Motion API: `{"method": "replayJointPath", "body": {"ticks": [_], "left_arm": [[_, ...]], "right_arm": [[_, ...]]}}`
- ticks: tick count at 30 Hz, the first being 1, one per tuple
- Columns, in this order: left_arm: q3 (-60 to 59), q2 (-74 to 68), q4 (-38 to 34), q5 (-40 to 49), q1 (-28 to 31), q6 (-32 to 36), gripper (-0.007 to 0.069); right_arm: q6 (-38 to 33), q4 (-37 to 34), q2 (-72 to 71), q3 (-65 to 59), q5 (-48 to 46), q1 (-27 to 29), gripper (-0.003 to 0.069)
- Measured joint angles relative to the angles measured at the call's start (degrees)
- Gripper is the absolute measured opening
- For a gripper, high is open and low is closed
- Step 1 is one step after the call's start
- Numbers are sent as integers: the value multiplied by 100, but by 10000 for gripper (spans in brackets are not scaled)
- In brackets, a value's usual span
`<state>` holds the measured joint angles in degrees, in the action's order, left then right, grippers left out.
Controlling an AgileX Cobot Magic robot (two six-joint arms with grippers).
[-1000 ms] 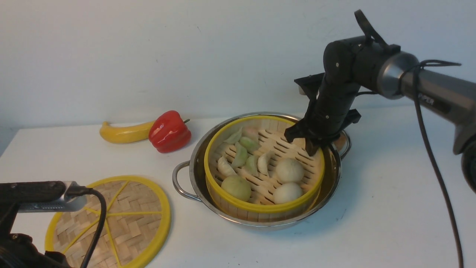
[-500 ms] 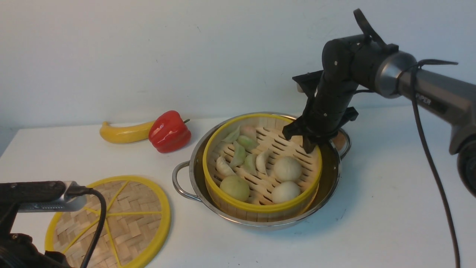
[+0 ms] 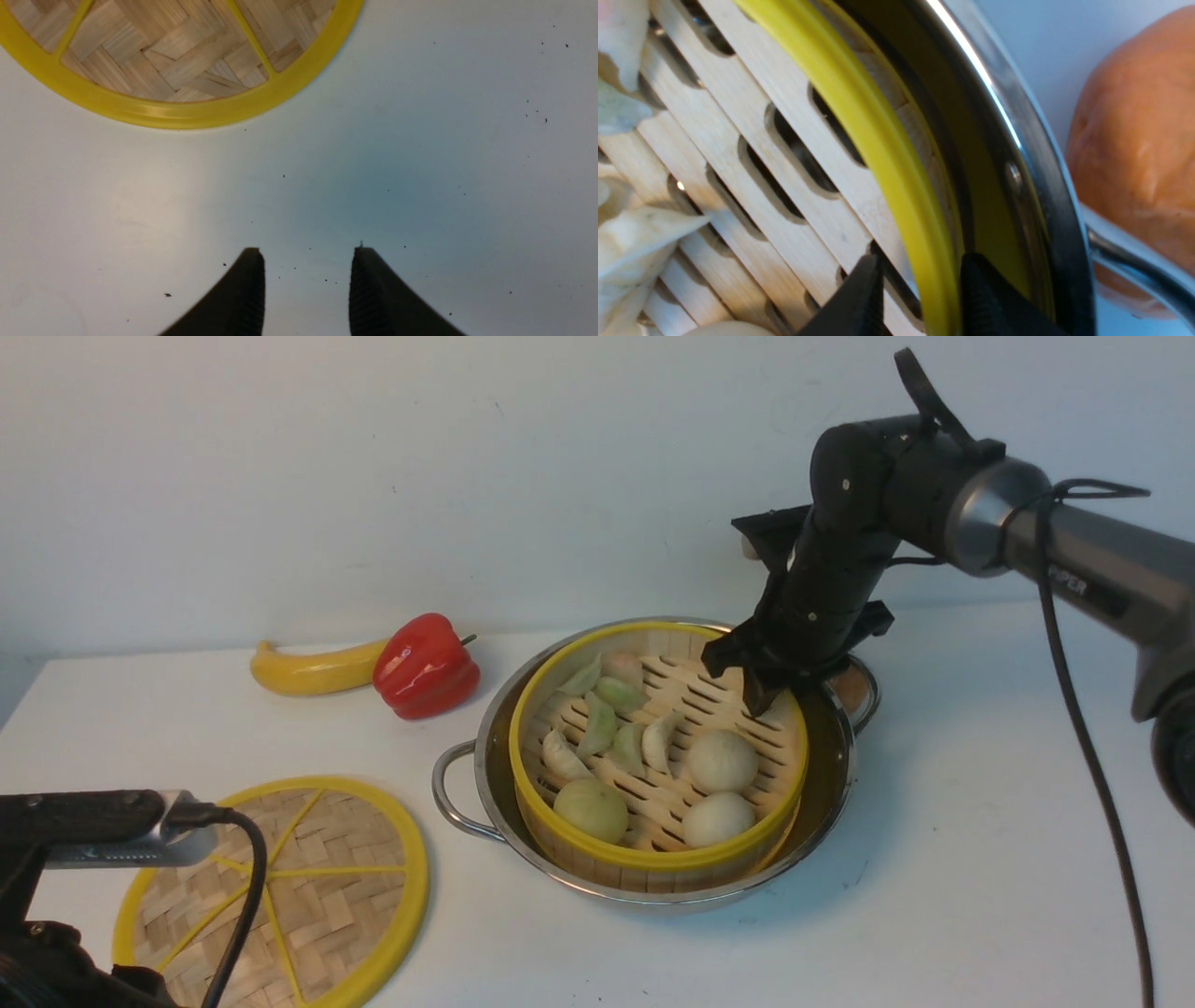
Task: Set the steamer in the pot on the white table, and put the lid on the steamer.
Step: 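Place the bamboo steamer basket of food into the steel pot with the right gripper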
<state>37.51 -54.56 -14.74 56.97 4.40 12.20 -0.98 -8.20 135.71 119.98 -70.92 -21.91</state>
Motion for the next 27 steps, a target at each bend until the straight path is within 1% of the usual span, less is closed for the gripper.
{"method": "replayJointPath", "body": {"ticks": [8, 12, 18, 23, 27], "left_arm": [[0, 0, 0, -5, 0, -5, 249], [0, 0, 0, -5, 0, -5, 249], [0, 0, 0, -11, 0, -5, 249], [0, 0, 0, -155, 0, -5, 249], [0, -7, 0, -458, 0, -5, 249]], "right_arm": [[0, 69, -93, 0, 6, 0, 260], [5, 231, -316, 0, 12, 0, 260], [19, 233, -708, 0, 19, 16, 261], [98, 233, -1294, 0, 14, 113, 259], [98, 250, -2179, -13, 21, 309, 236]]}}
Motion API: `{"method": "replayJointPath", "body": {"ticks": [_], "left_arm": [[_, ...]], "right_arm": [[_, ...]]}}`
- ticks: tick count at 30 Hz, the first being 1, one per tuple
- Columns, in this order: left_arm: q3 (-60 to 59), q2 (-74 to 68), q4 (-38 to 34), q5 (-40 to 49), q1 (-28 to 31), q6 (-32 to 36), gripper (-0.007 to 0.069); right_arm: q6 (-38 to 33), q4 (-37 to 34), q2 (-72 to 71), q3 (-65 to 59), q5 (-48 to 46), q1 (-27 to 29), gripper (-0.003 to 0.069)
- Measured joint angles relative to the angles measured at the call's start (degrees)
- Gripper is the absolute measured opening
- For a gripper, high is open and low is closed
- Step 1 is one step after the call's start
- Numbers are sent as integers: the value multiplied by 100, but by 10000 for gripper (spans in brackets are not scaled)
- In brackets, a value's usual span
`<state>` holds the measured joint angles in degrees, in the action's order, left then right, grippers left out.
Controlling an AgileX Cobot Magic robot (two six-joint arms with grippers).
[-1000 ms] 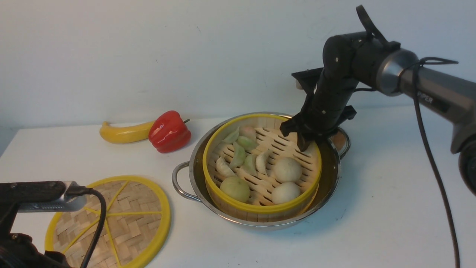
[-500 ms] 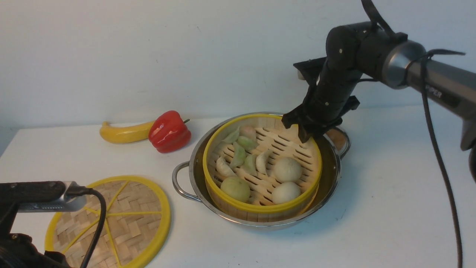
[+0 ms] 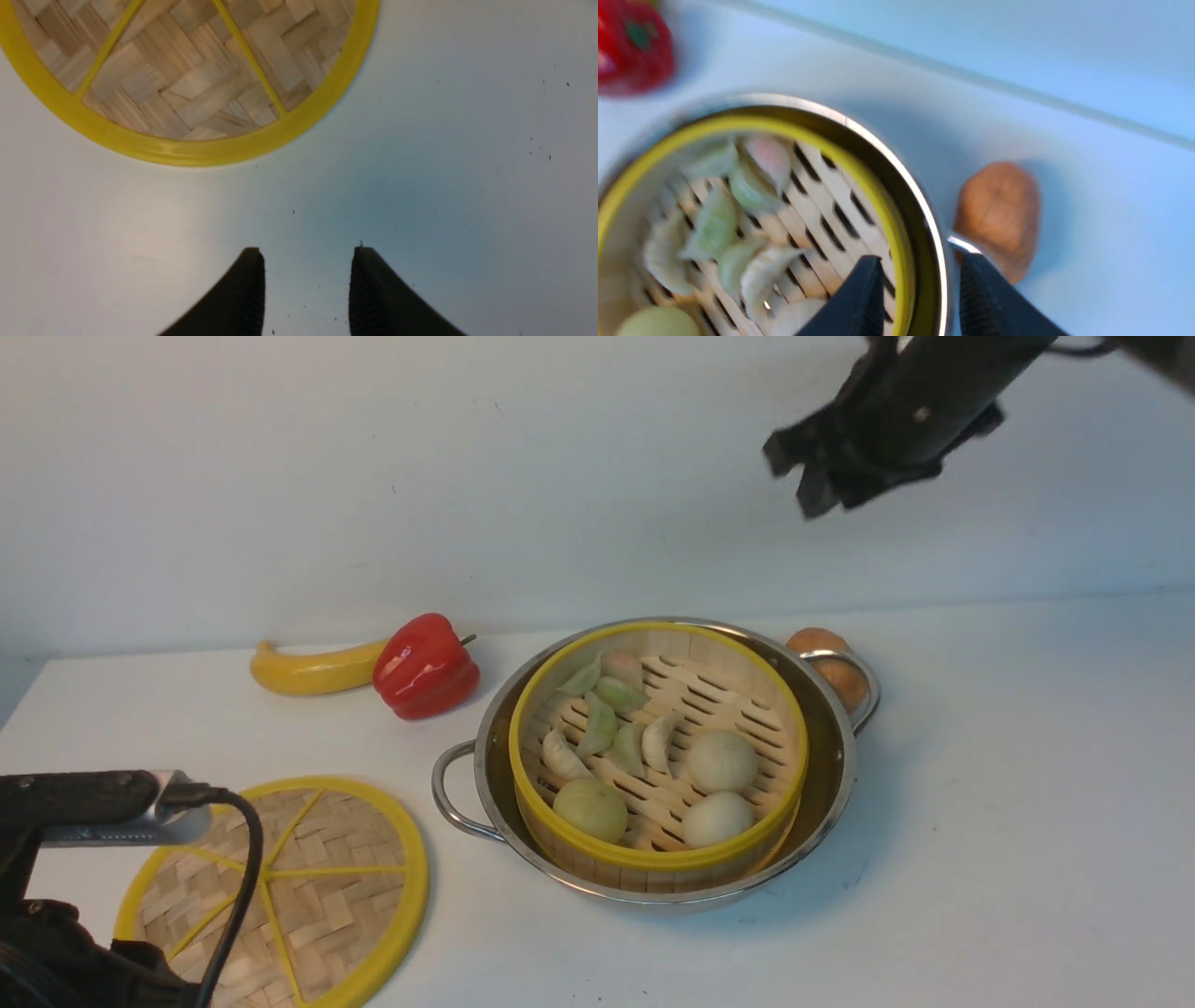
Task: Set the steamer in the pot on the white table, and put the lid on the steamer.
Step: 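Place the bamboo steamer basket of food into the steel pot with the right gripper, then grasp the bamboo steamer lid lying on the table by its centre knob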
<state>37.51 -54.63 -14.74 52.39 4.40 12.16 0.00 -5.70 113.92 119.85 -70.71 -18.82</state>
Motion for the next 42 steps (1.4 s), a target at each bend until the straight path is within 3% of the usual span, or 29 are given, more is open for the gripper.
{"method": "replayJointPath", "body": {"ticks": [10, 21, 32, 42], "left_arm": [[101, -293, 5, -1050, 0, -18, 251], [1148, -2201, 186, -1133, 0, -29, 251], [1900, -3706, 453, -1411, 0, -126, 251], [2051, -4401, 472, -1687, 0, -126, 251]], "right_arm": [[0, 782, -2759, -1509, 59, 637, 176], [31, 766, -5460, -4177, 14, 966, -3], [31, 321, -7241, -6539, -11, 966, -6], [48, -338, -8456, -7417, -21, 966, -4]]}}
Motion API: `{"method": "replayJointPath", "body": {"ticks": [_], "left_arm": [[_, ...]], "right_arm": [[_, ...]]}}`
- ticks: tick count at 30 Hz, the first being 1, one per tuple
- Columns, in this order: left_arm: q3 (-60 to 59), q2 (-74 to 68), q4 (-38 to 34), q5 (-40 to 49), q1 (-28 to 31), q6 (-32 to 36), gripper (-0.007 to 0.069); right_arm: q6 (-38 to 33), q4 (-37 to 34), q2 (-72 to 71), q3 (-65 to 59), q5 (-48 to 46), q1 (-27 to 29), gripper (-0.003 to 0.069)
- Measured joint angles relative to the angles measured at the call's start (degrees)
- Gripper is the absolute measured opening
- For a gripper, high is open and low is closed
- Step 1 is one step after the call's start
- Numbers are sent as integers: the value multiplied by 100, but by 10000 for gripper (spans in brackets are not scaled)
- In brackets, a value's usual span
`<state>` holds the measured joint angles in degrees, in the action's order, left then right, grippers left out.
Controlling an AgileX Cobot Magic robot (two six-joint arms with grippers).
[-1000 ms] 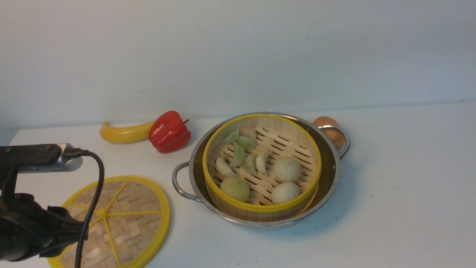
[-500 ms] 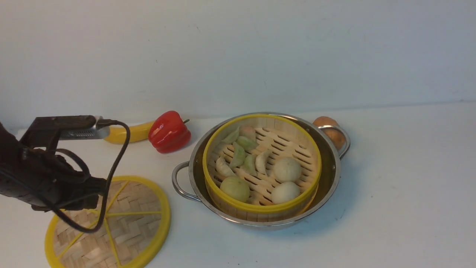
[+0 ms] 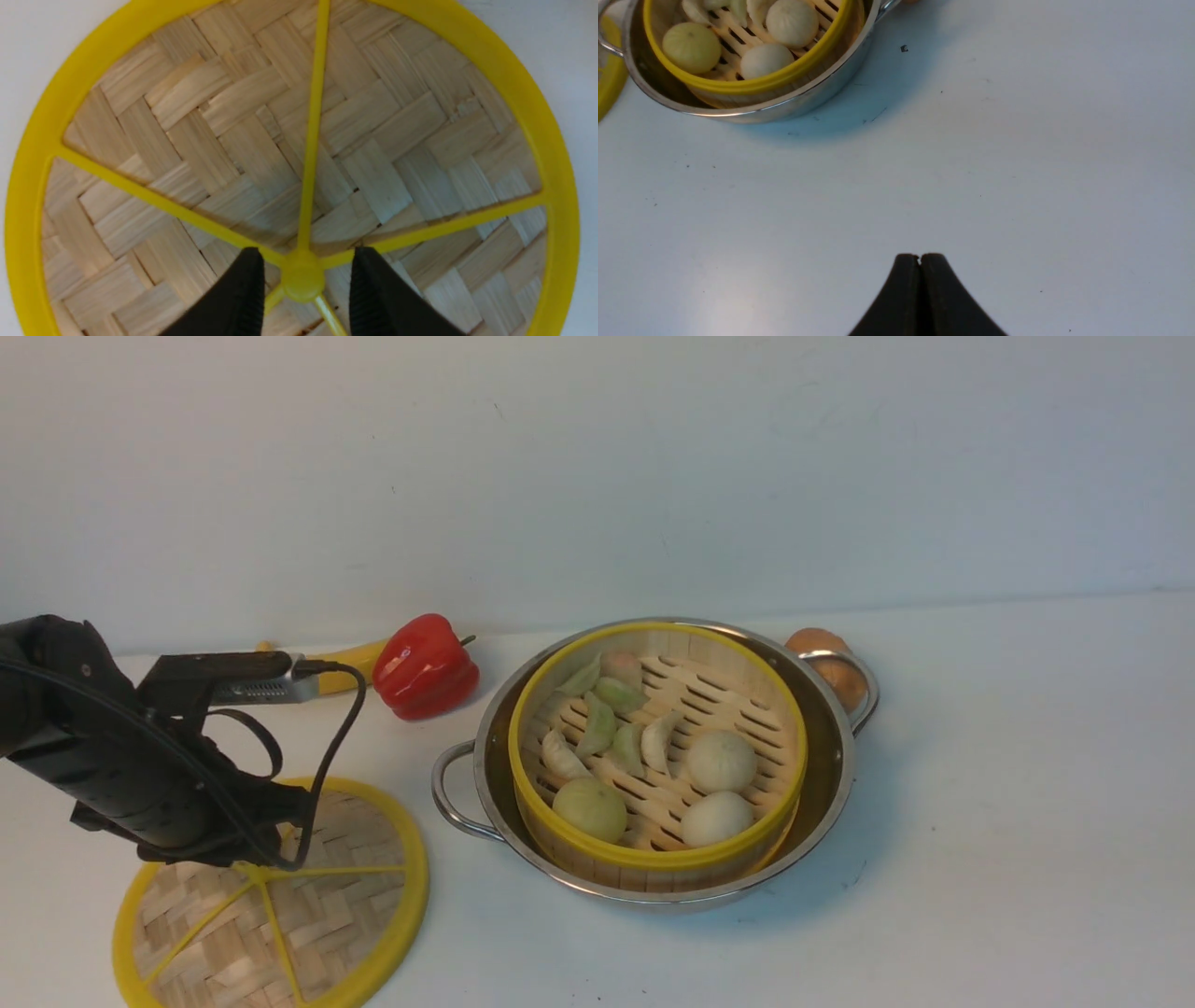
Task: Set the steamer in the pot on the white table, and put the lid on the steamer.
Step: 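Grasp the bamboo steamer lid lying on the table by its centre knob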
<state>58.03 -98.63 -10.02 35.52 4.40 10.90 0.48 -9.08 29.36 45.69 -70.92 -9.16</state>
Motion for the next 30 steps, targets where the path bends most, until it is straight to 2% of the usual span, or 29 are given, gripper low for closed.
{"method": "replayJointPath", "body": {"ticks": [11, 30], "left_arm": [[0, -154, 27, -254, 0, 0, 251], [51, -391, 29, -205, 0, 0, 247]], "right_arm": [[23, -78, -81, -7, -4, 0, -3], [23, -154, -81, -7, -4, 0, -2]]}}
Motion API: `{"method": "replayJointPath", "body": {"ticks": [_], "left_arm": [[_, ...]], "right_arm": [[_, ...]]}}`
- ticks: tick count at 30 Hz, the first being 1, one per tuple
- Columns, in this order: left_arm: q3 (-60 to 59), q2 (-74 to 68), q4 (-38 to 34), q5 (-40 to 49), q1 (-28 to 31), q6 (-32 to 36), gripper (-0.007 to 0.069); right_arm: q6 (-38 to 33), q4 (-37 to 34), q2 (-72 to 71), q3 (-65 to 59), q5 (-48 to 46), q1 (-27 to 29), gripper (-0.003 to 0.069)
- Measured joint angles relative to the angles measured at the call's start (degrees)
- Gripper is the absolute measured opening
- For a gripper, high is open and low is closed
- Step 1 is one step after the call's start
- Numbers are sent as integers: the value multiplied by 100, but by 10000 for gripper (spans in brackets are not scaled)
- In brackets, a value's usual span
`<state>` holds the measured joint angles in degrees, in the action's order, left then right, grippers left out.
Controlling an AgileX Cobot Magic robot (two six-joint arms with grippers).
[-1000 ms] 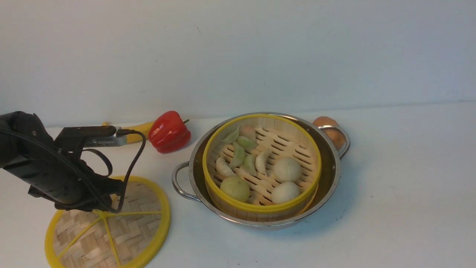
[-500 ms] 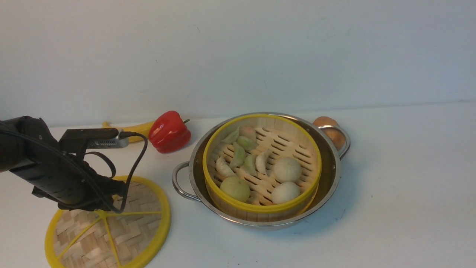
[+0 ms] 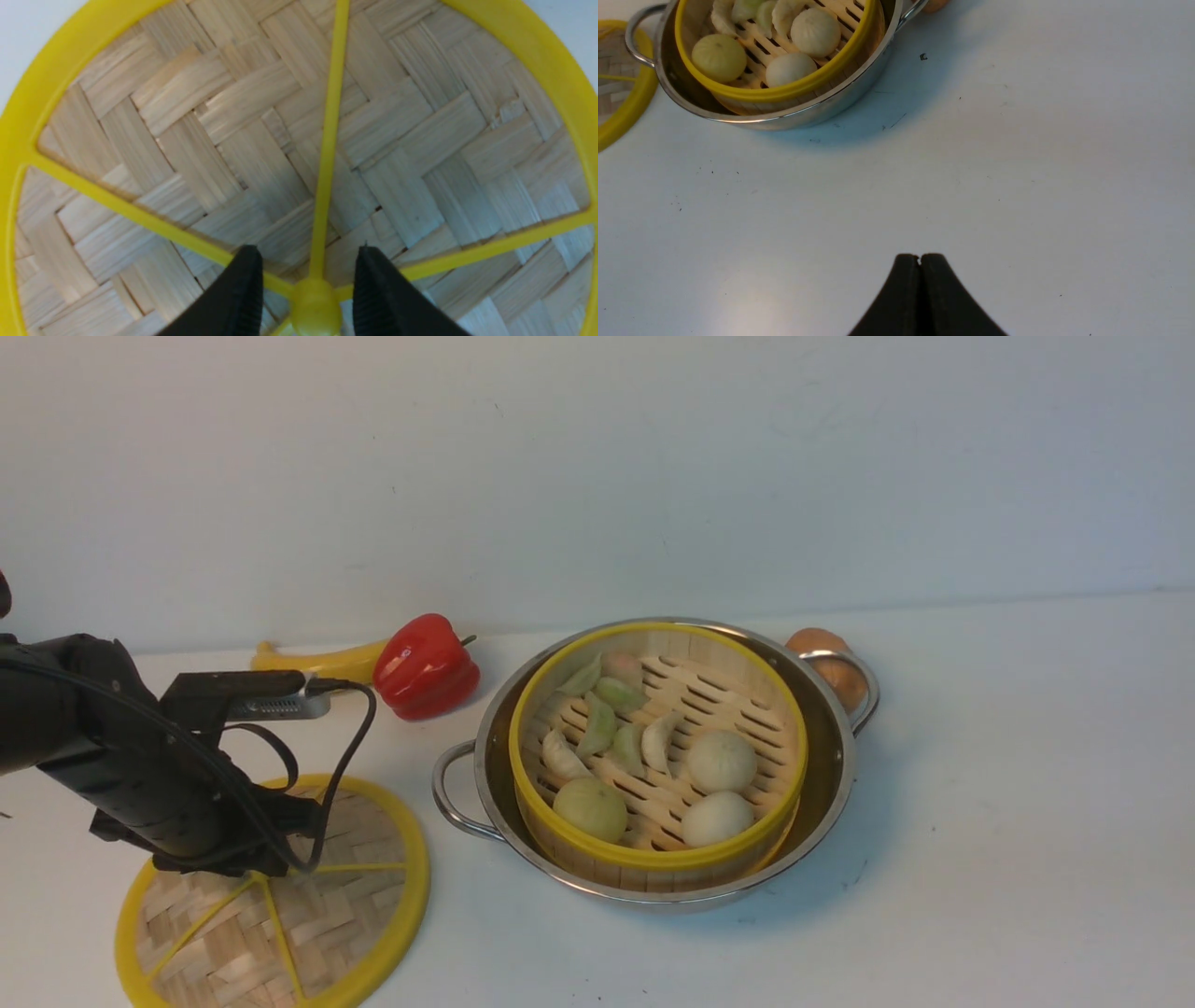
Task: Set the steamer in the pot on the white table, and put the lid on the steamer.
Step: 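Grasp the bamboo steamer lid lying on the table by its centre knob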
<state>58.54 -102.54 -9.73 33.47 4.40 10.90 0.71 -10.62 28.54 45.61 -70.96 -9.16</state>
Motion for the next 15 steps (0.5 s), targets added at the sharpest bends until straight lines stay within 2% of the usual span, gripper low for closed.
{"method": "replayJointPath", "body": {"ticks": [8, 15], "left_arm": [[33, 0, -5, 140, 0, 0, 133], [201, -42, 0, 432, 0, 0, 122]], "right_arm": [[71, 0, 0, 0, 0, 0, -2], [99, -5, 0, 0, 0, 4, -2]]}}
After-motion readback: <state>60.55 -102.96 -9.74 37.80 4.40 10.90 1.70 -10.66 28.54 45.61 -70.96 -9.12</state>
